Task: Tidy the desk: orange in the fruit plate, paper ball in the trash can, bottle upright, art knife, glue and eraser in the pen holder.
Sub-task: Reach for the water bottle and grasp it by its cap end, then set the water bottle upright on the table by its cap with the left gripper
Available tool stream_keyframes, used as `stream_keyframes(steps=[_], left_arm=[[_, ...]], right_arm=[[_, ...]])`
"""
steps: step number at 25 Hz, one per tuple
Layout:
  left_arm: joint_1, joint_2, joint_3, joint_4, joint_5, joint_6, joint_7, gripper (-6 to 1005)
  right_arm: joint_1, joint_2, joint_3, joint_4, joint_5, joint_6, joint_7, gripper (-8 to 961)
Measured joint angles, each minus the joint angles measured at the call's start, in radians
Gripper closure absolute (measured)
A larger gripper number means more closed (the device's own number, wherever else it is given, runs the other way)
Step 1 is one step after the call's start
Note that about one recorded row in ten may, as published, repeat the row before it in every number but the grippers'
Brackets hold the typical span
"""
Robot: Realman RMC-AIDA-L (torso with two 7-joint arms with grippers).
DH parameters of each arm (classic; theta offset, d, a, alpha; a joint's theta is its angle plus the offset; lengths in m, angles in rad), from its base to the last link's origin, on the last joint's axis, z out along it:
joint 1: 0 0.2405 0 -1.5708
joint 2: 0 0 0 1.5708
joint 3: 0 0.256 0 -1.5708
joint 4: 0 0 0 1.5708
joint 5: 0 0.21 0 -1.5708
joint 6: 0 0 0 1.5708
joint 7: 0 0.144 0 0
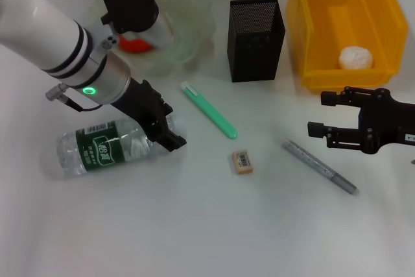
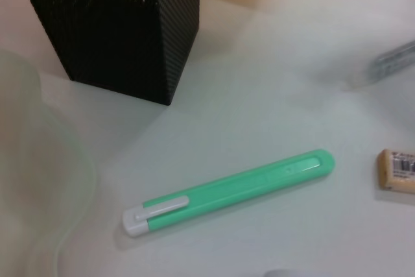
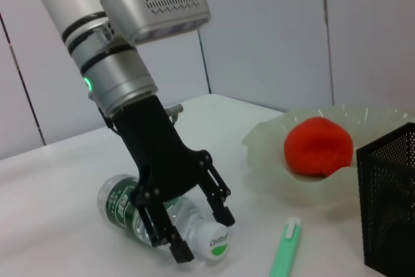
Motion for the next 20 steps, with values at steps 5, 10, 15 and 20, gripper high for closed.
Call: stream_keyframes(steps=[5,10,15,20], left_arm=[[0.0,0.0,0.026,-0.008,0.001,-0.025,0.0,257],[0.0,0.001,0.037,-0.009,0.009,-0.034,0.0,258],[0.0,0.001,0.041,-0.009,0.016,-0.036,0.006,288],[0.0,0.0,0.053,-0.002,0.024,-0.04,0.009,436]], right_arm=[[0.003,0.0,0.0,-0.002,0.002,0.0,0.007,247],[0.007,0.0,0.0,-0.001,0.003,0.0,0.011,250],[0.01,0.0,0.0,0.001,0.003,0.0,0.014,253],[0.013,0.0,0.0,0.003,0.003,0.0,0.015,257]])
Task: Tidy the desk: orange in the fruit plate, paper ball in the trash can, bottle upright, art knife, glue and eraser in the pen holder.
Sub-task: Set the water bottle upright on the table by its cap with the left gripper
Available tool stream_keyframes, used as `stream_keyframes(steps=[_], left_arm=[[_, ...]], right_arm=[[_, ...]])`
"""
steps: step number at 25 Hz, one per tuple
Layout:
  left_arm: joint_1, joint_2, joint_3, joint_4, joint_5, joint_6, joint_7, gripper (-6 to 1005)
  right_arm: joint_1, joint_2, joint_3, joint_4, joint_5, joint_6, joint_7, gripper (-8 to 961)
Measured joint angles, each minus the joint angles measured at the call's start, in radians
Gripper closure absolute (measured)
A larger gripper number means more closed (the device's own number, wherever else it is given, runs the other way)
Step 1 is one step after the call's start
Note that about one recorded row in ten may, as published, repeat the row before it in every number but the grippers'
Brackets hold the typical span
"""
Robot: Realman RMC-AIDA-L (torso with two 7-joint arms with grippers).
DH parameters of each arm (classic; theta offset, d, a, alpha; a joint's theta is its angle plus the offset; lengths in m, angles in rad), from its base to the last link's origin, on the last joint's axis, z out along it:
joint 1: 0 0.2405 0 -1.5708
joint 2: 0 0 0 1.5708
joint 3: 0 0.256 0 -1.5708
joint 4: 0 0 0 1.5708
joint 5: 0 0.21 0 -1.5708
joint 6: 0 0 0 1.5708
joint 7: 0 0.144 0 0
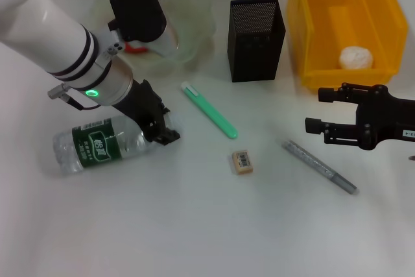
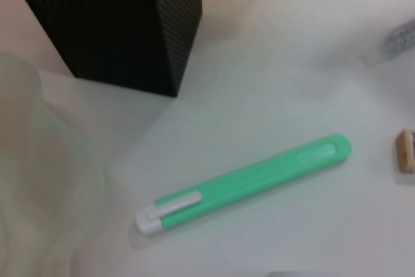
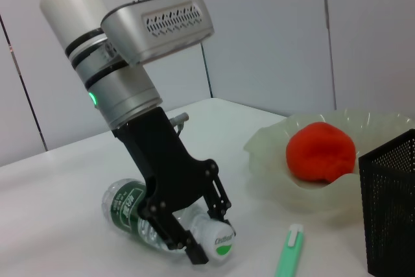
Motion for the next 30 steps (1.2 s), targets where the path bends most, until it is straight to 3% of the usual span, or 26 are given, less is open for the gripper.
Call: stream_keyframes(steps=[2,8,12,13,17,19,21,30], left_arm=[[0.011,0.001,-0.008,0.035,-0.007,0.002,-0.001,554],[0.072,0.01,-0.118,0.152,-0.073,0.04,0.014,554],[0.11,0.012,-0.318,0.187,-0.153,0.098,0.078,554],[0.11,0.012,-0.318,0.187,-0.153,0.098,0.078,554],[0.156,0.016,-0.538,0.181,-0.25,0.176,0.16,554],[0.166,0.017,-0.557,0.18,-0.264,0.184,0.17,553],[0.218,0.019,-0.598,0.179,-0.33,0.198,0.212,553],[0.328,0.033,-0.616,0.176,-0.505,0.201,0.297,553]], right_arm=[[0.0,0.0,0.0,0.001,0.0,0.0,0.0,258],[0.002,0.0,0.0,0.001,0.0,0.0,0.001,262],[0.009,0.0,0.0,0.001,0.001,0.001,0.001,265],[0.009,0.0,0.0,0.001,0.001,0.001,0.001,265],[0.016,0.0,0.0,0.001,0.001,0.002,0.009,268],[0.018,0.0,0.0,0.001,0.001,0.002,0.01,269],[0.024,0.0,0.0,0.001,0.001,0.002,0.011,271],[0.035,0.0,0.0,0.0,-0.002,0.002,0.012,277]])
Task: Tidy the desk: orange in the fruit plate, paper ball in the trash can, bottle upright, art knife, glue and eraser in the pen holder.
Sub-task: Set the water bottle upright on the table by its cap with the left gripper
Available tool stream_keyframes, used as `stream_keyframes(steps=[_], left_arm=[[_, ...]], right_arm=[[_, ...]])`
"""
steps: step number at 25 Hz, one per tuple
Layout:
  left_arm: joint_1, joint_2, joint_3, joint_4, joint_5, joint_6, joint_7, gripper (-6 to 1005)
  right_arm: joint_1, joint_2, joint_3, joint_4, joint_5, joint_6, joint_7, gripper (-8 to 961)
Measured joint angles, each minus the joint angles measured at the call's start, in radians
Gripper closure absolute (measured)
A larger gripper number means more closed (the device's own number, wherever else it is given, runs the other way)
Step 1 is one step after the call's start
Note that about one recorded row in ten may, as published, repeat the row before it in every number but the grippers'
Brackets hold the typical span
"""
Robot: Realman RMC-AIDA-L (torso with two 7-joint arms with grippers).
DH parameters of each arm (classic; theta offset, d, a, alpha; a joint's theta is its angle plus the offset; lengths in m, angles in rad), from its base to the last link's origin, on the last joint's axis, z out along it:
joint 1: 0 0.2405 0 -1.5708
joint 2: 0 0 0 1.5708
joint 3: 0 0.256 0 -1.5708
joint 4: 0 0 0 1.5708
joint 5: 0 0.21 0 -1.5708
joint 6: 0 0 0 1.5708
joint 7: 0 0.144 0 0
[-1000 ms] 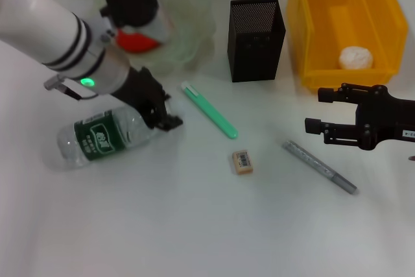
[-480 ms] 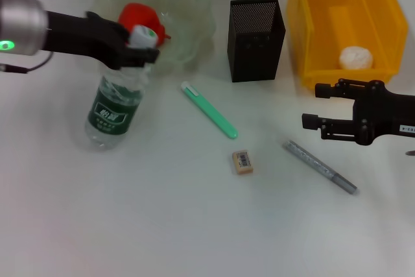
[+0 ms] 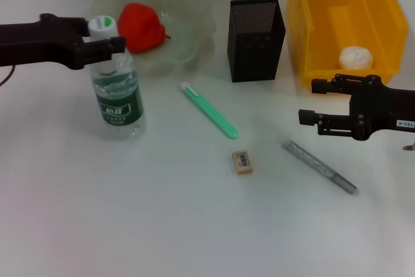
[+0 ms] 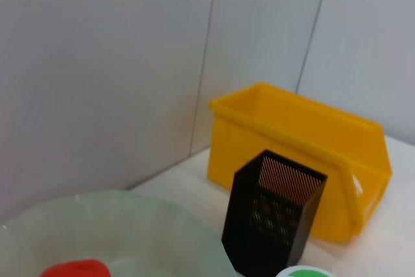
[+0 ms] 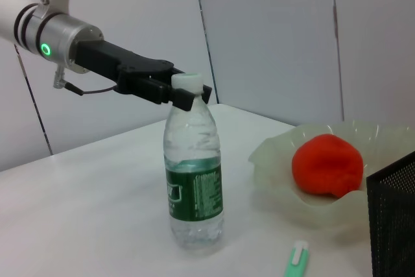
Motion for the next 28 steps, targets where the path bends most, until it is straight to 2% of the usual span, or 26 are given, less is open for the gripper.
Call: stream_keyframes(steps=[2,9,15,28], left_arm=[[0.032,0.0,-0.015,-0.003,-0.053,0.0,0.04,553],[0.068,-0.006,-0.064,-0.063,-0.15,-0.003,0.166,554],[0.072,-0.019,-0.085,-0.109,-0.179,-0.036,0.257,549],[0.052,-0.021,-0.09,-0.224,-0.231,-0.15,0.377,515]], right_arm=[[0.003,0.0,0.0,0.001,-0.002,0.0,0.0,278],[0.005,0.0,-0.009,0.001,-0.002,0.01,0.0,283],[0.006,0.0,-0.009,0.001,-0.002,0.01,0.0,287],[0.006,0.0,-0.005,-0.001,0.001,0.006,0.0,295]])
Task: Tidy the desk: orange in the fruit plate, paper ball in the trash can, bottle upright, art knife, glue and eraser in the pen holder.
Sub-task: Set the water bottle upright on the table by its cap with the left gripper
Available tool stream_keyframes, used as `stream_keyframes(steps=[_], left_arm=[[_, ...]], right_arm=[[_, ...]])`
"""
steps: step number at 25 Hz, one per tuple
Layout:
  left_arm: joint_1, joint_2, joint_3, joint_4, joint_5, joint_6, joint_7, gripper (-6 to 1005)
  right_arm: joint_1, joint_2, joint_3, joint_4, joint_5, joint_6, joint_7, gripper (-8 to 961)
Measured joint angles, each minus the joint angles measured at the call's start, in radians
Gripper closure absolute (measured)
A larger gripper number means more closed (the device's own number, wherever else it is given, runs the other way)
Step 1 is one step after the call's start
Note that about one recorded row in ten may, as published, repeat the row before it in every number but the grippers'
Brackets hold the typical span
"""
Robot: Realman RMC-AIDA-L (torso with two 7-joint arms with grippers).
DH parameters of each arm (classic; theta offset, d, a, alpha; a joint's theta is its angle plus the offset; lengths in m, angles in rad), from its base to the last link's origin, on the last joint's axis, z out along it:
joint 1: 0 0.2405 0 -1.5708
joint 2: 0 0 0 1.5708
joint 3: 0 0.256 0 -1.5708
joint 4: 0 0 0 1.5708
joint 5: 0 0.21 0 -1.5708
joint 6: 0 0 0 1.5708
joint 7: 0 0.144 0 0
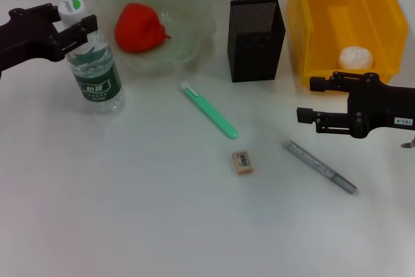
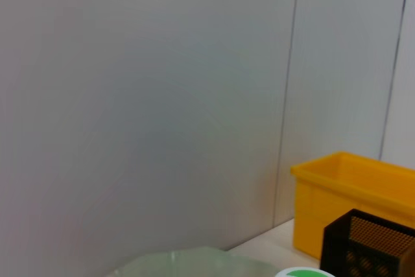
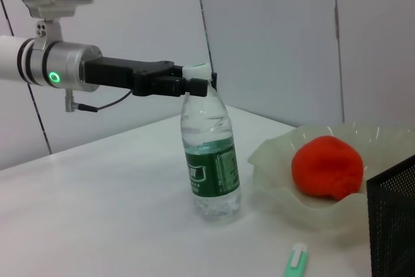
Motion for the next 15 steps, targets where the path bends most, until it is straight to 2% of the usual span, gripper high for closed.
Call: stream_keyframes(steps=[15], left_arm=[[-0.012,0.0,0.0,-0.041,-0.001,-0.051,0.047,476]], right_arm=[[0.0,0.0,0.002,0.0,0.002,0.001,0.002,305]])
